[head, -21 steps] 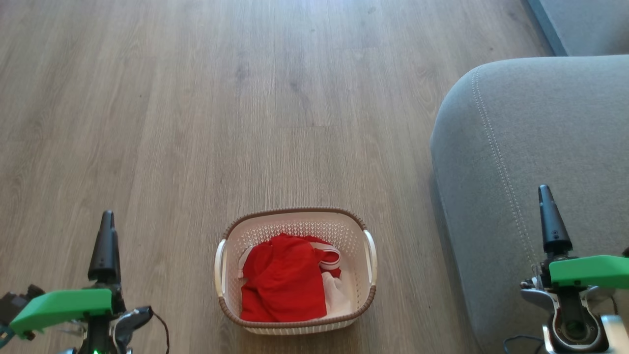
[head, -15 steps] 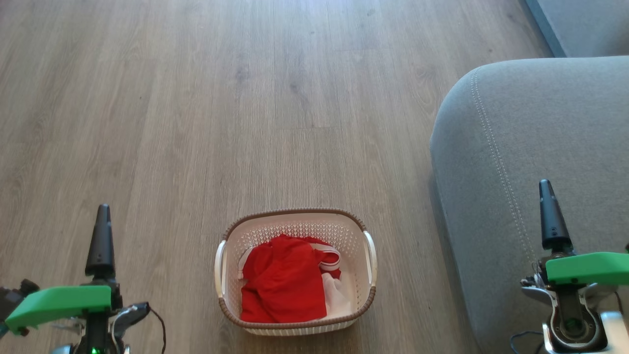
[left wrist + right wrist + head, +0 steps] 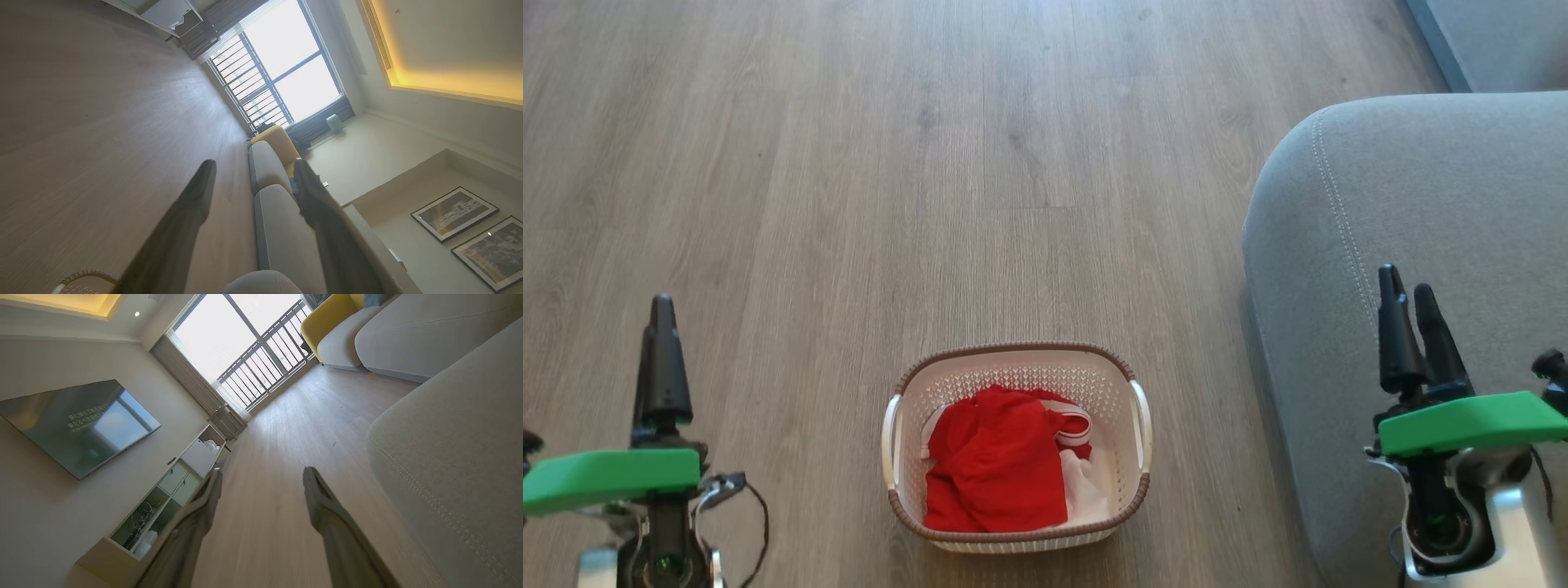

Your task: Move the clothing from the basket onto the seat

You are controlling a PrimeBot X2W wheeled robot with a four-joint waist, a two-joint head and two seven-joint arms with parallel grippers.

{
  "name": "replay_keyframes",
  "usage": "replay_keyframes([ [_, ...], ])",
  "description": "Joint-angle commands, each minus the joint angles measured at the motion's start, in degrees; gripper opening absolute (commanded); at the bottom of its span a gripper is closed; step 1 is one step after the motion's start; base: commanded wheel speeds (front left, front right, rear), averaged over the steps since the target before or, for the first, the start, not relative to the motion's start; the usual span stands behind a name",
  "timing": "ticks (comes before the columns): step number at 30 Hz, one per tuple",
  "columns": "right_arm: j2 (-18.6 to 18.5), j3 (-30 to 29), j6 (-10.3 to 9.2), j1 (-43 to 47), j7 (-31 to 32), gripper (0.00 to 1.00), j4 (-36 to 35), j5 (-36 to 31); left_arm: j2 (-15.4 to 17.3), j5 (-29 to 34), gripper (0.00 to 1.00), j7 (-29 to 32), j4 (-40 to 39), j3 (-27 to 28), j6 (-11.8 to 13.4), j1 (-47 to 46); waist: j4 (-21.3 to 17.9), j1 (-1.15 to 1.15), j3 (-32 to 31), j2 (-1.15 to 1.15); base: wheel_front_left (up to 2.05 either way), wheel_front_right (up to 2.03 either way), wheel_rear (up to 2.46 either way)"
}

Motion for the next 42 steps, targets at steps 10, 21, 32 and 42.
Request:
replay_keyframes([
  [10, -0.58, 3.00, 0.30, -4.35, -2.28, 1.00, -5.09, -11.31, 0.75, 16.14, 1.00, -2.11, -9.10, -3.76, 3.81, -3.36, 0.01, 0.00, 0.45, 0.00, 0.00, 0.00, 0.00],
  [21, -0.65, 3.75, 0.34, -4.78, -3.97, 1.00, -6.07, -19.08, 0.81, 31.48, 1.00, -3.79, -13.30, -11.26, 11.18, -3.19, 0.16, 0.00, 0.47, 0.00, 0.00, 0.00, 0.00],
  [32, -0.72, 5.56, 0.39, -5.06, -5.83, 1.00, -5.90, -27.79, 1.23, 45.19, 1.00, -5.63, -13.04, -17.30, 17.34, -3.08, 0.19, 0.00, 0.31, 0.00, 0.00, 0.00, 0.00],
  [42, -0.80, 7.29, 0.43, -4.89, -7.52, 1.00, -3.56, -34.95, 2.06, 51.49, 1.00, -7.31, -6.74, -21.35, 18.62, -2.65, 0.17, 0.00, 0.06, 0.00, 0.00, 0.00, 0.00],
])
